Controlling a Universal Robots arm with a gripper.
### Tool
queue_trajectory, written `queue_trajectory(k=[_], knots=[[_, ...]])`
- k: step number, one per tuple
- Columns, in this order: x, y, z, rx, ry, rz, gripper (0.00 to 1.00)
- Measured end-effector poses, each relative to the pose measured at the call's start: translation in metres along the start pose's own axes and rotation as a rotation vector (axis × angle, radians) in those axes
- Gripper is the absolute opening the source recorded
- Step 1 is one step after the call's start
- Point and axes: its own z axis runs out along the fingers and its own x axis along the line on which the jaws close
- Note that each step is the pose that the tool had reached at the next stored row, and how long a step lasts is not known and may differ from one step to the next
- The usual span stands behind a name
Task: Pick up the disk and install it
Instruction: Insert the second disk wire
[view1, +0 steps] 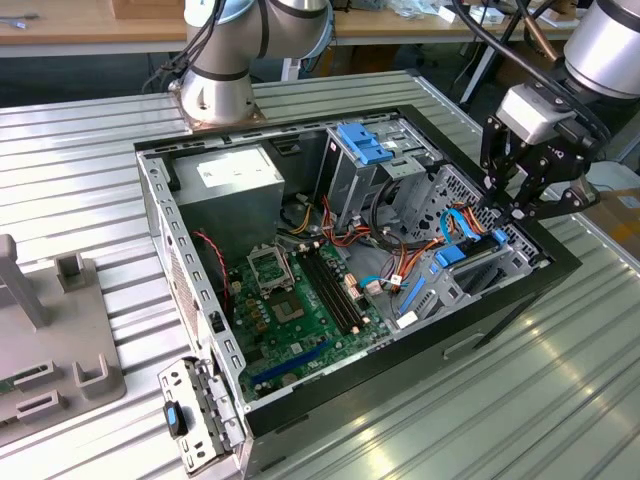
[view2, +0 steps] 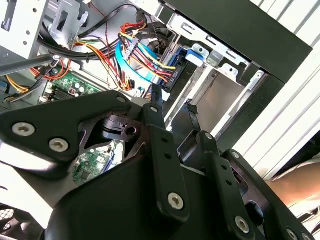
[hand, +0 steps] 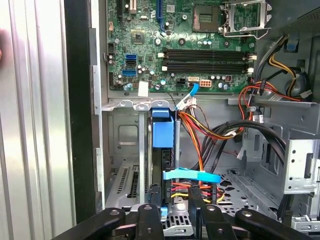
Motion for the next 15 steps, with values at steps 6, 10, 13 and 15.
queue_trajectory(k=[6, 10, 13, 15], knots=[[0.0001, -0.0042, 0.0005, -0.0242, 0.0039, 0.001, 0.36], [-0.0025, 0.0012, 0.0013, -0.0287, 0.0149, 0.0, 0.36], [-0.0027, 0.0015, 0.0014, -0.0294, 0.0151, 0.0, 0.36], [-0.0027, 0.0015, 0.0014, -0.0293, 0.0148, 0.0, 0.36]])
